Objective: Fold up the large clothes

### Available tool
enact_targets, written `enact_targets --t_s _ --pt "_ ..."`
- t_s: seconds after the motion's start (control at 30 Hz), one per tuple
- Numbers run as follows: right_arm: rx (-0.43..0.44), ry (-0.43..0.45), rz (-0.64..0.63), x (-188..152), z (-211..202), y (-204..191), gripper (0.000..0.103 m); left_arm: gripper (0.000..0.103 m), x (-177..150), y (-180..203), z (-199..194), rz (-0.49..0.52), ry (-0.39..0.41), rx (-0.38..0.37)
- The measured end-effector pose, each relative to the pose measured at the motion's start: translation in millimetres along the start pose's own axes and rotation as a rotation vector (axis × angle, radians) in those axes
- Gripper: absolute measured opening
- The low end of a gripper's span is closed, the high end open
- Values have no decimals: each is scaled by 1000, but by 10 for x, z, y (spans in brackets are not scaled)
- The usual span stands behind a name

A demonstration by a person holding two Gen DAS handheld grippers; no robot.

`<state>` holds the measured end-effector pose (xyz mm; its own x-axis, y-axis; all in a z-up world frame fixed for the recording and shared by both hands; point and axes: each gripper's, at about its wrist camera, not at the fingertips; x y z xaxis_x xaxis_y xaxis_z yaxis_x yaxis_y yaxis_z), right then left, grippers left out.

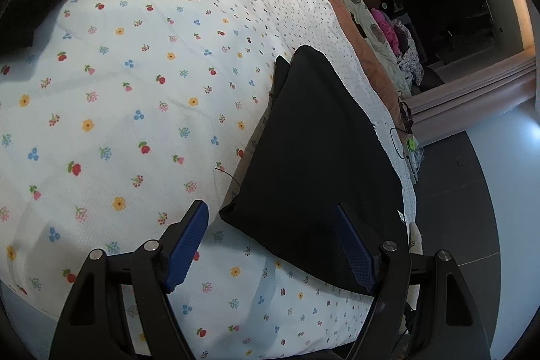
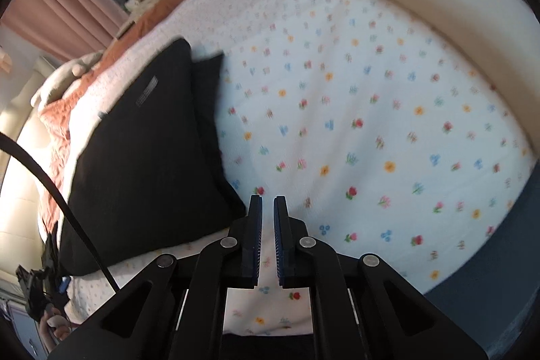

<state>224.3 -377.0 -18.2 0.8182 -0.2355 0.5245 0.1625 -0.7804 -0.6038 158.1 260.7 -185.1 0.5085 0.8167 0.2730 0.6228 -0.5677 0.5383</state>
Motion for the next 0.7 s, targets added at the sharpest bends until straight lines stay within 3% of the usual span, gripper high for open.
enact_targets --t_s 0.17,0.23,0.3,0.33,0.5,0.57,0.63,0.7 --pt "36 61 -46 86 -287 -348 5 77 -39 49 123 -19 -31 -47" --pt "58 60 -85 107 -316 -508 16 77 -36 75 176 -34 -36 -64" --pt "85 50 -131 89 -309 -714 69 77 -22 115 220 -40 -35 -67" --pt "98 53 -150 74 -304 -806 74 77 -11 128 246 -47 -37 -70" --pt "154 2 -221 -24 -115 -1179 75 74 19 150 327 -60 -38 -82" --pt "158 -28 -244 -68 26 -1292 74 53 25 135 326 -53 -40 -51" --pt "170 -63 -276 -144 198 -1428 74 32 31 70 317 -70 -44 -70" --pt "178 -89 -297 -191 318 -1547 67 26 28 29 288 -75 -40 -101"
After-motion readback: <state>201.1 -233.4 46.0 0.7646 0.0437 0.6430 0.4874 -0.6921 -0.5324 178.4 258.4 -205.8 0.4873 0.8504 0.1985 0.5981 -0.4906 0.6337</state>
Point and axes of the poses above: each gripper's, at about its wrist camera, not at the fingertips, and z roughly the way its jaws point, y to its right, x to its top, and after that the axes turned 15 degrees about x, right-handed
